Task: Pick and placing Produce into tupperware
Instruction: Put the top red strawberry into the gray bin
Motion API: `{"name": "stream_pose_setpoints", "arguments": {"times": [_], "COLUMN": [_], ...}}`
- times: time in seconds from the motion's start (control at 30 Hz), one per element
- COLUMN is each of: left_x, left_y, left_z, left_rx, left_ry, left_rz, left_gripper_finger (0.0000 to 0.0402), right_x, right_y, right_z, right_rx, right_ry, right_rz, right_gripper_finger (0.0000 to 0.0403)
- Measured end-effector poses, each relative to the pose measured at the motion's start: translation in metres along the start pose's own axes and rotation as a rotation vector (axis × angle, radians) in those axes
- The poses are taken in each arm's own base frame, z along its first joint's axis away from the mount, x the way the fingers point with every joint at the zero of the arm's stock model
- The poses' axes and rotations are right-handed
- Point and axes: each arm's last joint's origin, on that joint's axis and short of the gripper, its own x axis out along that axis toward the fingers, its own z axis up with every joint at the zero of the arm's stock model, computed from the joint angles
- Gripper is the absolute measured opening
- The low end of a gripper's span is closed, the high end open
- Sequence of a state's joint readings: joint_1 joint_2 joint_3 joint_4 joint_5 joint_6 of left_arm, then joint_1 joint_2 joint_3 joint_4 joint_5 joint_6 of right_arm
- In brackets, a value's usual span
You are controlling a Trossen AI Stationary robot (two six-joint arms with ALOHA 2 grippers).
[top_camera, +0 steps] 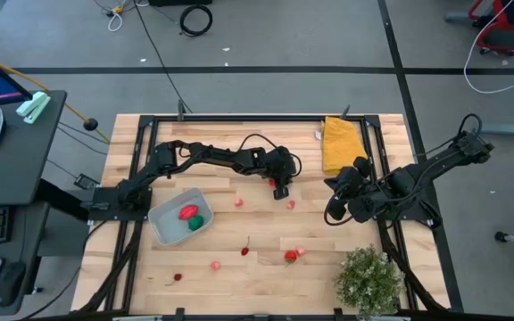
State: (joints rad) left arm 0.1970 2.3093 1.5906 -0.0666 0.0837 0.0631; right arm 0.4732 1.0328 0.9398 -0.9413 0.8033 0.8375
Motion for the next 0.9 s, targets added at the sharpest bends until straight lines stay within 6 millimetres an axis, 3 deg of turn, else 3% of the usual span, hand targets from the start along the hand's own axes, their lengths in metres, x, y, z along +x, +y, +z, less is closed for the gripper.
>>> {"name": "stream_pose_setpoints", "arguments": {"times": [0.33,0.7,0.9], "left_x": [0.000,0.000,-0.011], "left_y": [0.000,-0.014,-0.027], "left_z": [0.000,0.002,0.026], "left_rx": [-0.003,-0.005,0.042], "left_ry": [-0.001,-0.003,-0.046], "left_rz": [0.000,-0.019,-0.036], "left_gripper_finger": [0.0008,0.0005,0.0004], "right_x": [0.000,0.000,0.000], "right_y": [0.000,0.000,0.000], "right_z": [0.000,0.000,0.000], "right_rx": [0.000,0.000,-0.001], "right_ry": [0.000,0.001,0.001], "right_rz": [0.001,0.001,0.001], "right_gripper_finger": [0.0018,0.0018,0.0018]}}
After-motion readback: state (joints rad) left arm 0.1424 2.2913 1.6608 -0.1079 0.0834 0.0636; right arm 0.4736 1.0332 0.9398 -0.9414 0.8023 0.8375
